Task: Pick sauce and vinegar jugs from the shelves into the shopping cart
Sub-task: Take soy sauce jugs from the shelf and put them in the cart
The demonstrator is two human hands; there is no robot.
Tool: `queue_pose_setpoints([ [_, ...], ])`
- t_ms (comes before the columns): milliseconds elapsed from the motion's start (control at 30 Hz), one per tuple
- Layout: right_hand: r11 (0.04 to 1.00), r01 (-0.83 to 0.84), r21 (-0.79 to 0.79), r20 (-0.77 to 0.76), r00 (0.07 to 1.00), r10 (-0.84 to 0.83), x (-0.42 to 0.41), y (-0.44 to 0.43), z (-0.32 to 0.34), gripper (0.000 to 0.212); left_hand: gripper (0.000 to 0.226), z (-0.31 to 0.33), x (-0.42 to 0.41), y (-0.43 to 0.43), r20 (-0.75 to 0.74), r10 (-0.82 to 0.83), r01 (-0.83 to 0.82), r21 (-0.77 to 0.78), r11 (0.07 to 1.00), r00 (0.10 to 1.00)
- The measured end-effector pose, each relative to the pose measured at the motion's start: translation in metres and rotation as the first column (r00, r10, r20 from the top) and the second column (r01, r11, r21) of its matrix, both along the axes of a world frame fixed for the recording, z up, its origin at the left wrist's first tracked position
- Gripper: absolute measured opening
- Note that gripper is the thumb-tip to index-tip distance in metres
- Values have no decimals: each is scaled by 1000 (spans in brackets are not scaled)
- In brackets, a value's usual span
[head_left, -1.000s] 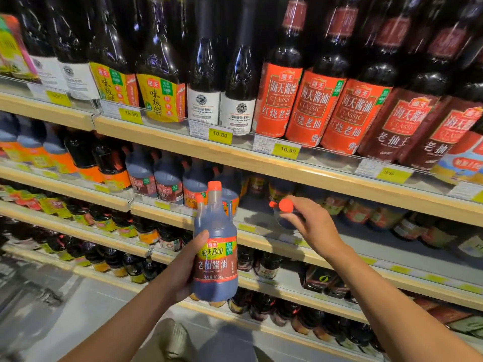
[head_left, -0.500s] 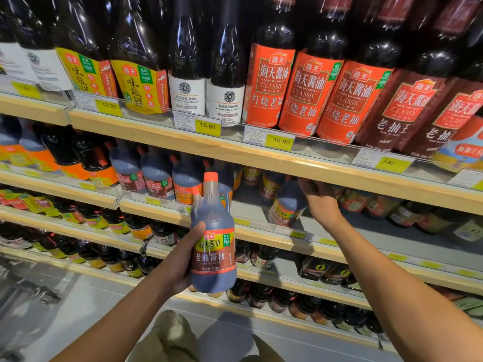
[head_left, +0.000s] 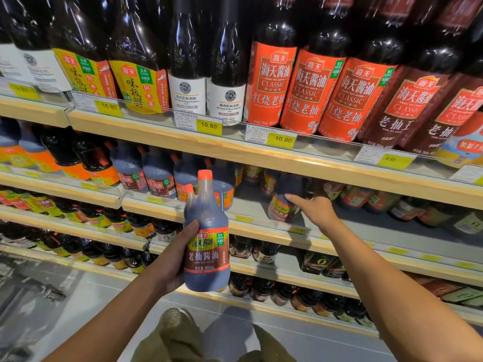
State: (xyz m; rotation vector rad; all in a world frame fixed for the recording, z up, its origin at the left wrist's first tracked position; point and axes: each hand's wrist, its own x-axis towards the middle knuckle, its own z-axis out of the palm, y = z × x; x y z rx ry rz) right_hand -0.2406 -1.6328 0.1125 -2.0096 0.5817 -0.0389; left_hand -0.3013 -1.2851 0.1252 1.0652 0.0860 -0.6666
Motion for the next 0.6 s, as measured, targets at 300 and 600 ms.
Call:
queue_pose_setpoints([
  [300,996,-61,69,-31,998,63,-2,1,-11,74,107,-4,-4,0,-3,-8,8,16,1000,1000],
  [600,979,-101,178,6,995,102,-6,-4,-14,74,108,-3,-3,5,-26,-35,35,26,999,999],
])
